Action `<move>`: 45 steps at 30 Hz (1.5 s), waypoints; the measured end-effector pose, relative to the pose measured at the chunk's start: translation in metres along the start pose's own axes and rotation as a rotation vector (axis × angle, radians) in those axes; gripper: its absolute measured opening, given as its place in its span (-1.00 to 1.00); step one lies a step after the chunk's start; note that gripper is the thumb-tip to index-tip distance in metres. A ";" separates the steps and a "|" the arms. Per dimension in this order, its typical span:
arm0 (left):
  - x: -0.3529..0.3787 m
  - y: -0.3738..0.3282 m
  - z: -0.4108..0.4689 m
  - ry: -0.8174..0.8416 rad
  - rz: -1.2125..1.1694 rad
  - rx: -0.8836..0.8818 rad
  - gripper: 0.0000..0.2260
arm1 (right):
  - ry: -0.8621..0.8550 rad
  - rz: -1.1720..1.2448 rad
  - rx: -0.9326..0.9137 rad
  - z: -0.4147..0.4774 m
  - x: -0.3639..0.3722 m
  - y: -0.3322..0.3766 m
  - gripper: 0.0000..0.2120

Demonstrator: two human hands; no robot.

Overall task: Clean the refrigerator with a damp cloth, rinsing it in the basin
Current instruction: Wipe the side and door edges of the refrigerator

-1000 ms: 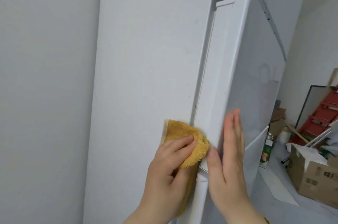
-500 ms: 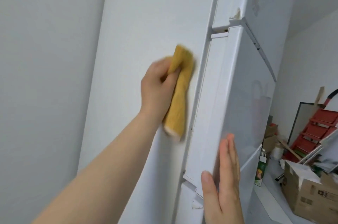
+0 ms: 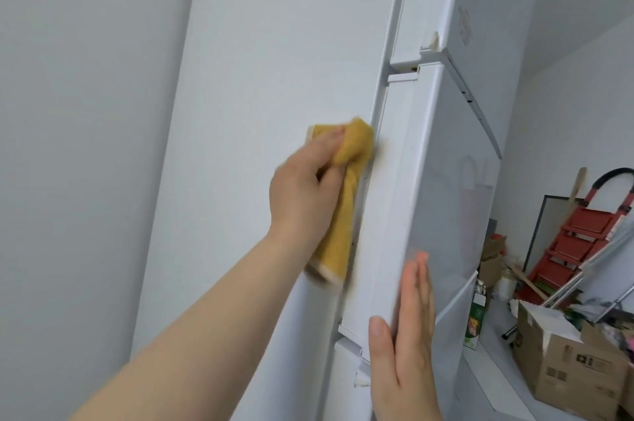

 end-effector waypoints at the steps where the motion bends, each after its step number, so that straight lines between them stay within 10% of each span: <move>1: -0.001 -0.002 -0.014 0.047 0.058 0.070 -0.67 | -0.006 -0.002 -0.005 0.000 0.001 0.000 -0.52; 9: 0.011 -0.074 0.049 0.054 0.210 0.262 -0.73 | 0.063 0.032 -0.004 0.003 -0.003 0.001 -0.52; 22: -0.006 0.018 -0.089 0.306 0.068 0.098 -0.70 | 0.178 0.209 0.221 0.000 -0.001 0.002 -0.55; 27: -0.007 -0.053 -0.024 0.084 0.021 0.255 -0.73 | 0.210 0.322 0.278 0.004 -0.011 0.004 -0.50; 41: -0.002 -0.027 -0.089 0.345 0.195 0.367 -0.71 | 0.234 0.704 0.520 0.003 -0.021 0.006 -0.28; 45: 0.001 -0.058 -0.009 0.196 0.295 0.367 -0.72 | 0.226 0.681 0.457 0.002 -0.019 0.006 -0.27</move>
Point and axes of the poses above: each hand's wrist, its own z-axis towards the middle knuckle, its own x-axis out of the palm, y = z × x, the point moved 6 cm from there along z, towards the middle knuckle, and after that the axes turned 5 degrees about -y, right-handed, at the moved point
